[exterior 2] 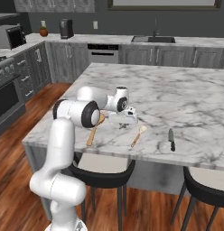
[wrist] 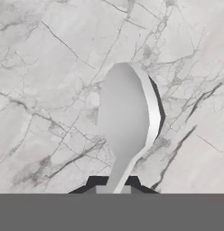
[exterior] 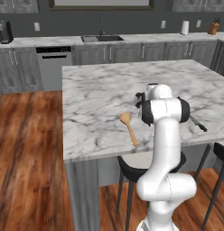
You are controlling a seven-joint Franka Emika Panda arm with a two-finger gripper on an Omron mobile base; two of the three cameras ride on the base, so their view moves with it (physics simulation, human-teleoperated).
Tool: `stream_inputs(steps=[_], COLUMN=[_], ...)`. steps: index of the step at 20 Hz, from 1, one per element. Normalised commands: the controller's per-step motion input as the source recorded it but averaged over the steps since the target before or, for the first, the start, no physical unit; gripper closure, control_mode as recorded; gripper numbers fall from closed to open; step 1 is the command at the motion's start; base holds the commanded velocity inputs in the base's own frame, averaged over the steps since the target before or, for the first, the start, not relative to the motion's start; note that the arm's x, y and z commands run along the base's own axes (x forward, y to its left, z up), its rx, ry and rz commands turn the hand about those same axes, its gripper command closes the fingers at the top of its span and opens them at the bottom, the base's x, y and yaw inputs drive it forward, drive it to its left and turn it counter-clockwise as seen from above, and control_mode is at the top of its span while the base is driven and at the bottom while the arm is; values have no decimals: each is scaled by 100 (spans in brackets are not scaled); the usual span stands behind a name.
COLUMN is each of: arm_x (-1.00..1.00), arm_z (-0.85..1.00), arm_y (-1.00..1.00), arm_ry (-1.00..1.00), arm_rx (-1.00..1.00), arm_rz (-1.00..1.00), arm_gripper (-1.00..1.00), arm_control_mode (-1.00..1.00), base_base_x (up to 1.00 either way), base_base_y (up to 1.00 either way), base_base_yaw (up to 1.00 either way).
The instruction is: Pick up the metallic utensils from the counter and place them in the open drawer. Make sure not to pick up any wooden utensils.
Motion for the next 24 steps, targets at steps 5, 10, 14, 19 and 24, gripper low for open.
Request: stream_inputs(steps=[5, 10, 14, 19, 24], arm_x=[-75, -73, -59, -58, -34], arm_z=[10, 33, 36, 57, 71], arm_y=[16, 13, 19, 13, 15], arm_ry=[-34, -21, -16, -22, -19], arm_rx=[0, 0, 0, 0, 0], arm_rz=[-1, -7, -7, -3, -2], arm_gripper=[100, 100, 100, 100, 100], arm_control_mode=[-100, -100, -100, -100, -100], base_base_x=[0, 0, 0, 0, 0], base_base_y=[0, 0, 0, 0, 0], base_base_yaw=[0, 0, 0, 0, 0])
